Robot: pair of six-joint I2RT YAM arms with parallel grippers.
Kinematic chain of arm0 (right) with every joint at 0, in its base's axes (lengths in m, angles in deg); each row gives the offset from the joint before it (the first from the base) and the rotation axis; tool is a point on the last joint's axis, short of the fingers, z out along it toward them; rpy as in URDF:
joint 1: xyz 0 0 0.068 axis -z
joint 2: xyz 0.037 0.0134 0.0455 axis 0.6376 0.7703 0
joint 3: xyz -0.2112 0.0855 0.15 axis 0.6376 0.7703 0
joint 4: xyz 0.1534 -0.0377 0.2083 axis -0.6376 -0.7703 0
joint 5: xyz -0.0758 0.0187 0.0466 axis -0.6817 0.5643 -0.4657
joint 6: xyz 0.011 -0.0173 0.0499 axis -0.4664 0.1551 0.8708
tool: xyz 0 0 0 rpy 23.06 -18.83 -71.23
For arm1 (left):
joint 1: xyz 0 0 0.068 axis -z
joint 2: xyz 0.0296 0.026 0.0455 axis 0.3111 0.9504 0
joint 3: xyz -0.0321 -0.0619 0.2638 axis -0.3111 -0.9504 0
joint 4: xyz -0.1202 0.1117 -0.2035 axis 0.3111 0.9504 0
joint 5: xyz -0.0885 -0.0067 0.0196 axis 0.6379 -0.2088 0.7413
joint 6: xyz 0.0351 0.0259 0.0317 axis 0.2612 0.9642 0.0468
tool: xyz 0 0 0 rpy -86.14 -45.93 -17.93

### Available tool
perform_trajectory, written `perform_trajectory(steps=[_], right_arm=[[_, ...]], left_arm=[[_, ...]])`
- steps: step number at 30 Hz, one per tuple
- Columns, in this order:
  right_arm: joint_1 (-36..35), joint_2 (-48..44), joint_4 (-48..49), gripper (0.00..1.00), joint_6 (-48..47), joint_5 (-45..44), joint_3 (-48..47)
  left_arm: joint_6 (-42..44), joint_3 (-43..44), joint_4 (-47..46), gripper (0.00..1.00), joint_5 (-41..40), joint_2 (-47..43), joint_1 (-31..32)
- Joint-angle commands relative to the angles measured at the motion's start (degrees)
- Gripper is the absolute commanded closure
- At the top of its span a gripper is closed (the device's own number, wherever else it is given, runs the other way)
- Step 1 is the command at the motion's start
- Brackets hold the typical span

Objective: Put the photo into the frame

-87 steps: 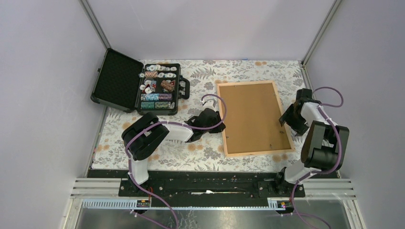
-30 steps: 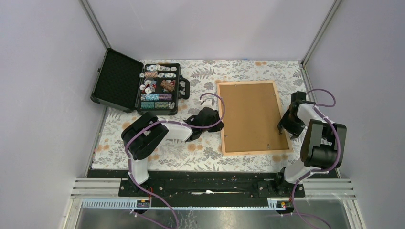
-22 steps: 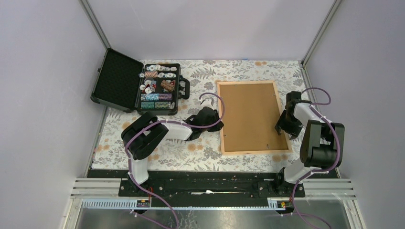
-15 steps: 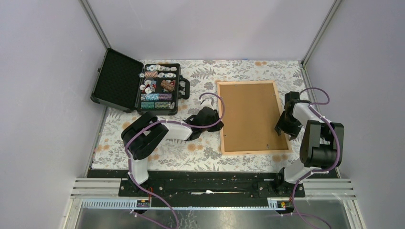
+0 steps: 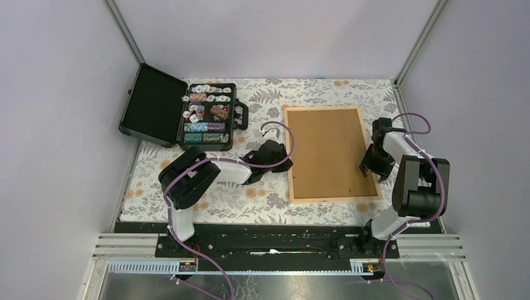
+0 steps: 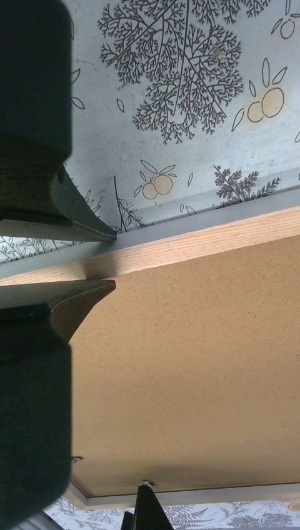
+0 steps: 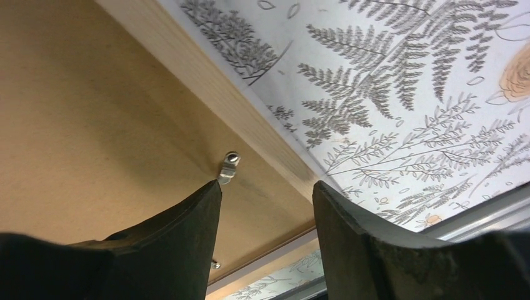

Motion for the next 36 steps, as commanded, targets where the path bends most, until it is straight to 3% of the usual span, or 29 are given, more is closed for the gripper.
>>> perform_trajectory(steps=[1,16,36], right_arm=[[-0.5,-3.6,-1.0,0.35,0.0,3.0,-3.0],[-0.5,2.3,0.3,0.32,-1.2,-1.4,-3.3],[-0.5,2.4,0.8,0.5,-1.7,-1.3,-0.7]], left_arm=[[1.7,-0.7,5.2,1.0,-2.6,3.0,-1.0],[1.6,-0.7,5.2,1.0,-2.5,3.1,-0.9],[1.6,-0.8,5.1,1.0,-2.3,3.0,-0.9]])
